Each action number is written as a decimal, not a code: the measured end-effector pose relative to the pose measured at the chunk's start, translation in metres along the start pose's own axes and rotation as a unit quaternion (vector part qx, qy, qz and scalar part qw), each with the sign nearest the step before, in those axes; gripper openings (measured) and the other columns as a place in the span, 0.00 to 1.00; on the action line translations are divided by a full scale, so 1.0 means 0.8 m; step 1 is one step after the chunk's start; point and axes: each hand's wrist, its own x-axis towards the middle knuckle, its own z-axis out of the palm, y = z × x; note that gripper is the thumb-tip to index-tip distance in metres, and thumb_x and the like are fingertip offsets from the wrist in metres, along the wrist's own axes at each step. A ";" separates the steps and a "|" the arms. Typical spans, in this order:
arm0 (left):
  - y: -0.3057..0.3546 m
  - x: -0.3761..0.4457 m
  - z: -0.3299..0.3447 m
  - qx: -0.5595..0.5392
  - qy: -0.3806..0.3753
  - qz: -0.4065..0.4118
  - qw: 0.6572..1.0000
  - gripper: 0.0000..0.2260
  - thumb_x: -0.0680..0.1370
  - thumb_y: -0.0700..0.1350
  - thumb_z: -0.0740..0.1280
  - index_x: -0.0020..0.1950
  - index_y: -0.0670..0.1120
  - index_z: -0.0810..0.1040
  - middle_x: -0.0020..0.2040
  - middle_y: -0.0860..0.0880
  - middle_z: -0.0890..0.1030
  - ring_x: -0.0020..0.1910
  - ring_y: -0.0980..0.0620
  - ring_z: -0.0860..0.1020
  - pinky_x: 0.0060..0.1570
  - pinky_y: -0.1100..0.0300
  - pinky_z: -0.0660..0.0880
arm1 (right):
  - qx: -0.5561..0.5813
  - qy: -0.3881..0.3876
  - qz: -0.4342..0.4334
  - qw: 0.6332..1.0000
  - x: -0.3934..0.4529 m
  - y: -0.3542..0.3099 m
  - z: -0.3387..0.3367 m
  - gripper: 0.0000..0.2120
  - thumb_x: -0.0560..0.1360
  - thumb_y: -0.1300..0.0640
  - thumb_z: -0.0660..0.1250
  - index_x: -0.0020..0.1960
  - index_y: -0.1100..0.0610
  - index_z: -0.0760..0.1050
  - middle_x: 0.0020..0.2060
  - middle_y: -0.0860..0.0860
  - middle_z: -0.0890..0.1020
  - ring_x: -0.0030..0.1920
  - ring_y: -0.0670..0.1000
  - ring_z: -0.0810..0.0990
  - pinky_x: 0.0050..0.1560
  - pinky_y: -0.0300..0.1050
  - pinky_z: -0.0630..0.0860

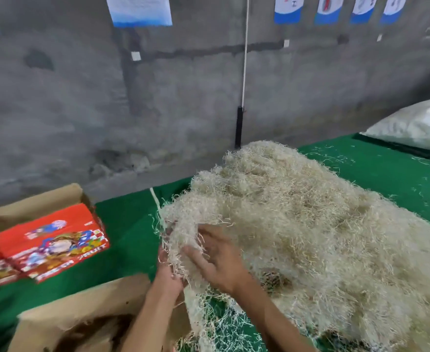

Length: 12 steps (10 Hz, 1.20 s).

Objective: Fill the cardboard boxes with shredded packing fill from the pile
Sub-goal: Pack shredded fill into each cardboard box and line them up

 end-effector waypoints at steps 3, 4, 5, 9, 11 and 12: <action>0.071 -0.123 -0.203 -0.102 -0.023 -0.003 0.995 0.16 0.84 0.33 0.55 0.53 0.20 0.75 0.40 0.26 0.80 0.42 0.46 0.85 0.43 0.64 0.79 | 0.216 -0.112 0.168 0.955 -0.028 -0.148 0.092 0.48 0.61 0.14 0.43 0.76 0.34 0.55 0.75 0.33 0.55 0.74 0.36 0.57 0.72 0.43 0.58; 0.069 -0.128 -0.217 0.068 0.059 0.003 0.996 0.19 0.84 0.38 0.60 0.69 0.26 0.68 0.59 0.26 0.75 0.63 0.44 0.74 0.71 0.55 0.67 | 0.314 -0.136 0.152 0.927 -0.064 -0.189 0.146 0.27 0.72 0.23 0.59 0.69 0.26 0.63 0.58 0.21 0.73 0.55 0.22 0.72 0.58 0.32 0.74; 0.057 -0.130 -0.216 -0.040 0.194 0.134 0.971 0.21 0.85 0.50 0.55 0.73 0.38 0.70 0.69 0.36 0.74 0.68 0.36 0.72 0.71 0.41 0.66 | 0.279 -0.076 0.149 0.946 -0.108 -0.199 0.205 0.27 0.78 0.33 0.60 0.73 0.32 0.54 0.69 0.34 0.70 0.66 0.33 0.71 0.66 0.33 0.70; 0.069 -0.118 -0.312 -0.028 0.254 0.239 0.937 0.23 0.75 0.58 0.73 0.61 0.46 0.73 0.32 0.53 0.77 0.31 0.58 0.73 0.39 0.60 0.73 | 0.314 0.098 0.293 0.898 -0.082 -0.152 0.156 0.25 0.75 0.33 0.64 0.40 0.56 0.68 0.24 0.47 0.66 0.21 0.46 0.61 0.21 0.37 0.58; 0.026 -0.131 -0.301 0.065 0.105 0.188 0.974 0.18 0.85 0.37 0.53 0.63 0.47 0.81 0.31 0.59 0.69 0.30 0.64 0.68 0.30 0.77 0.68 | 0.385 -0.018 0.386 0.838 -0.090 -0.188 0.219 0.17 0.86 0.52 0.52 0.67 0.58 0.74 0.61 0.59 0.80 0.63 0.57 0.79 0.60 0.57 0.79; 0.052 -0.100 -0.319 0.097 0.211 0.152 0.961 0.20 0.79 0.30 0.55 0.53 0.49 0.82 0.36 0.53 0.73 0.36 0.58 0.73 0.35 0.70 0.72 | 0.282 0.058 0.320 0.902 -0.081 -0.168 0.187 0.19 0.82 0.45 0.61 0.42 0.59 0.74 0.30 0.49 0.76 0.26 0.47 0.77 0.25 0.41 0.71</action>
